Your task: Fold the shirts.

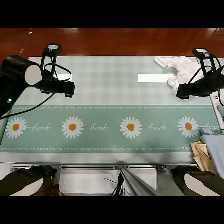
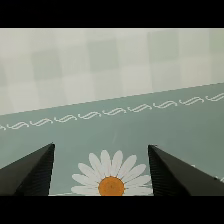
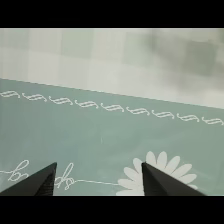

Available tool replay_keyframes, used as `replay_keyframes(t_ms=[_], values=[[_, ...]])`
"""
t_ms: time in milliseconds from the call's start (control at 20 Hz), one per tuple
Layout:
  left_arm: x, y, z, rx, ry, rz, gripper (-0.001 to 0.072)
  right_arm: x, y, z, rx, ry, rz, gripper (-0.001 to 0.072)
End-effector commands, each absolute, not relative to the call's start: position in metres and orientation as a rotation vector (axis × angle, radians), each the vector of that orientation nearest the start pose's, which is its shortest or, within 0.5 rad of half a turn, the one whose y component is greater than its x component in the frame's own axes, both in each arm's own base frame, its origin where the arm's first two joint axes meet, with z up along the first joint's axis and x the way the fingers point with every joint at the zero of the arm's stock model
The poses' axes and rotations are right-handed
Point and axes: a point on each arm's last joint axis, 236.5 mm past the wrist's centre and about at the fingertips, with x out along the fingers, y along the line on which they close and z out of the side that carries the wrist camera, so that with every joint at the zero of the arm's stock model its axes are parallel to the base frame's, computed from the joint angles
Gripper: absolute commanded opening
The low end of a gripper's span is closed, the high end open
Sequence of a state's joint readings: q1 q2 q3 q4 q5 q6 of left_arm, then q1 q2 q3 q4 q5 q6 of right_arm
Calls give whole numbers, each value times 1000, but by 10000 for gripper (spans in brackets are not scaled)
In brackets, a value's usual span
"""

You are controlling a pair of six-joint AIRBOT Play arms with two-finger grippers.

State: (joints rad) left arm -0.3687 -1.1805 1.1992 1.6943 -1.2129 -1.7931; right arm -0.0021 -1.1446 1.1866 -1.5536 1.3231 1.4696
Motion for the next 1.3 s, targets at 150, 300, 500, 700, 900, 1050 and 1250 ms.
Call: replay_keyframes(t_ms=[150,300,500,700,900,1050,1250], values=[[361,-110,58,128,1170,-117,720,347,4,55,-71,1280,75,613],[361,-110,58,128,1170,-117,720,347,4,55,-71,1280,75,613],[361,-110,58,128,1170,-117,720,347,4,55,-71,1280,75,613],[361,-110,58,128,1170,-117,720,347,4,55,-71,1280,75,613],[361,-110,58,128,1170,-117,720,371,4,64,-70,1173,69,613],[362,-111,58,127,1165,-119,720,383,3,69,-70,1115,63,612],[370,-114,55,125,1146,-125,720,427,-17,97,-148,902,-7,610]])
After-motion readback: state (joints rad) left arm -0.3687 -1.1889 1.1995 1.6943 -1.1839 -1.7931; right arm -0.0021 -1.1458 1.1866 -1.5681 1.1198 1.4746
